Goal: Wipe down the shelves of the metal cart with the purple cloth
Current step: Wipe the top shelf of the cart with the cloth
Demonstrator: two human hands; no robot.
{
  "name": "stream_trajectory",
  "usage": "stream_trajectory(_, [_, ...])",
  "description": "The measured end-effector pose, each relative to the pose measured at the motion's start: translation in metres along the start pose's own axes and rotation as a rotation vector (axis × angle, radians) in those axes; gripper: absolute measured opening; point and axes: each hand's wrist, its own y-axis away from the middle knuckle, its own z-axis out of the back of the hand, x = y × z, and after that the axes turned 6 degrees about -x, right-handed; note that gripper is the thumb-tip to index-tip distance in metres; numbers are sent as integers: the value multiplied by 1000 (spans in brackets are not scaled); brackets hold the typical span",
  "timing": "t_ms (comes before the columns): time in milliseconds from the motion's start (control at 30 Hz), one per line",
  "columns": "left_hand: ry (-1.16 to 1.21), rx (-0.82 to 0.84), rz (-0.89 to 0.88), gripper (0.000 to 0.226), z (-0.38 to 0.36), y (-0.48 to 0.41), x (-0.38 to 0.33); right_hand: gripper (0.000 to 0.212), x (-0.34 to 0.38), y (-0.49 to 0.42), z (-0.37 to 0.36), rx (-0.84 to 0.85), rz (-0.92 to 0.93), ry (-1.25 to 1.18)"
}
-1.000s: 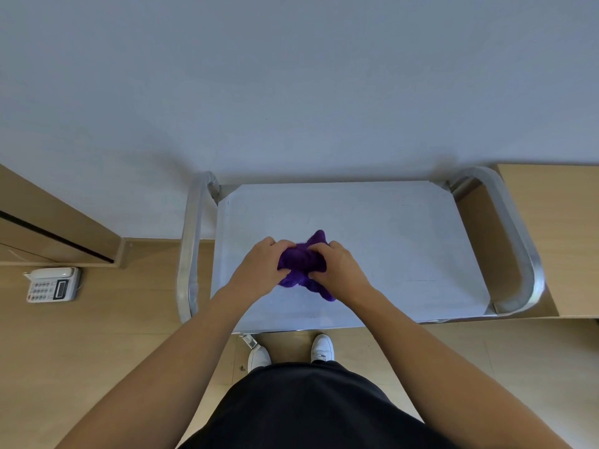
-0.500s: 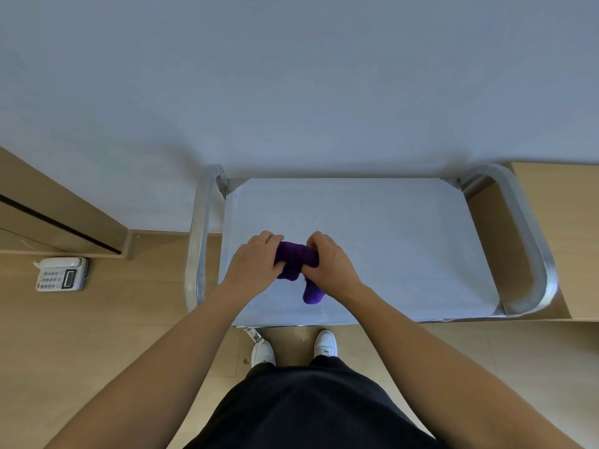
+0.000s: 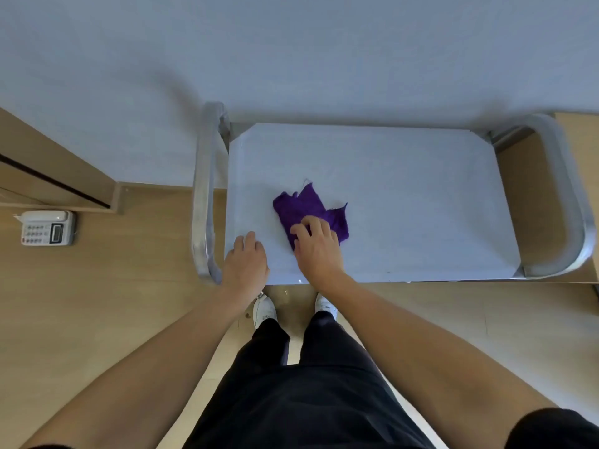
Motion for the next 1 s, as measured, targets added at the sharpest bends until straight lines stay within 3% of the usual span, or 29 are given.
stream_trajectory(100, [19, -13, 21, 48, -10, 8, 8, 50, -8, -21, -10, 0, -15, 13])
stream_trajectory(233, [-6, 4, 94, 52, -12, 14, 9, 52, -18, -29, -23, 101, -91, -28])
stream_trajectory(433, [17, 18, 92, 50, -14, 16, 11, 51, 38, 22, -44, 119, 104, -79])
stream_trajectory(567, [110, 12, 79, 56, -12, 22, 9, 52, 23, 18, -43, 130, 131, 14])
stream_trajectory(800, [182, -11, 82, 66, -20, 46, 2, 54, 15, 14, -39, 89, -143, 14])
stream_trajectory(1000, [311, -11, 120, 70, -24, 59, 12, 56, 58, 37, -54, 162, 146, -87])
